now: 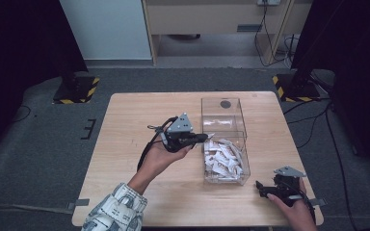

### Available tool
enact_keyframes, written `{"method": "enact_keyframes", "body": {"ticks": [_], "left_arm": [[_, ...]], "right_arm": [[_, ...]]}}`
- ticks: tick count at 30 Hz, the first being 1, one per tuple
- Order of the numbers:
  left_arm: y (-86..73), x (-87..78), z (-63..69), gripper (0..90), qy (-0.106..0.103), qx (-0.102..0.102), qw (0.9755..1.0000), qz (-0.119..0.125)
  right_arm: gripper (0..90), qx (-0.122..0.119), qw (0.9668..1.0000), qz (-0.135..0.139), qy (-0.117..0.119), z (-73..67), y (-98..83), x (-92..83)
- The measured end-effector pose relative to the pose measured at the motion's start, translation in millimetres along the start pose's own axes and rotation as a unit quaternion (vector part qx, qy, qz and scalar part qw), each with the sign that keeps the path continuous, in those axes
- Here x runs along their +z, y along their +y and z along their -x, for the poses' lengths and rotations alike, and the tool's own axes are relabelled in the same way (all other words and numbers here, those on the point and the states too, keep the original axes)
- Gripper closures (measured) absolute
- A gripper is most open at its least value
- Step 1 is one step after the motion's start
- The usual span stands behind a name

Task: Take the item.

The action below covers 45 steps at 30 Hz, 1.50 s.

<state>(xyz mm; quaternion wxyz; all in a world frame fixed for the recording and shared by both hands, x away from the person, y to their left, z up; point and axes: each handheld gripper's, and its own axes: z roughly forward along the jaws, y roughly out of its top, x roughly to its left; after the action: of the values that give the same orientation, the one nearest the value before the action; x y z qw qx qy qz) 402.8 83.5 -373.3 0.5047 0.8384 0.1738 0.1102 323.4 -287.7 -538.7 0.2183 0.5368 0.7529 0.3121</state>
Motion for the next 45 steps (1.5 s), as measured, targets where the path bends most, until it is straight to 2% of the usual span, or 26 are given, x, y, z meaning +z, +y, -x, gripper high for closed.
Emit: {"method": "enact_keyframes", "body": {"ticks": [12,38,45], "left_arm": [[-2.4,-8.1,-6.5,89.5,0.011,-0.004,0.9999,0.004],[-16.2,-20.9,-33.4,89.5,0.044,-0.020,0.9988,0.002],[-15.8,-21.8,-35.2,89.5,0.047,-0.021,0.9987,0.003]], "right_arm": [[0.8,0.000,1.0000,0.000,0.000,0.0,0.0,0.0],[0.8,0.000,1.0000,-0.001,0.000,0.0,0.0,-0.1],[0.8,0.000,1.0000,-0.001,0.000,0.0,0.1,-0.1]]}}
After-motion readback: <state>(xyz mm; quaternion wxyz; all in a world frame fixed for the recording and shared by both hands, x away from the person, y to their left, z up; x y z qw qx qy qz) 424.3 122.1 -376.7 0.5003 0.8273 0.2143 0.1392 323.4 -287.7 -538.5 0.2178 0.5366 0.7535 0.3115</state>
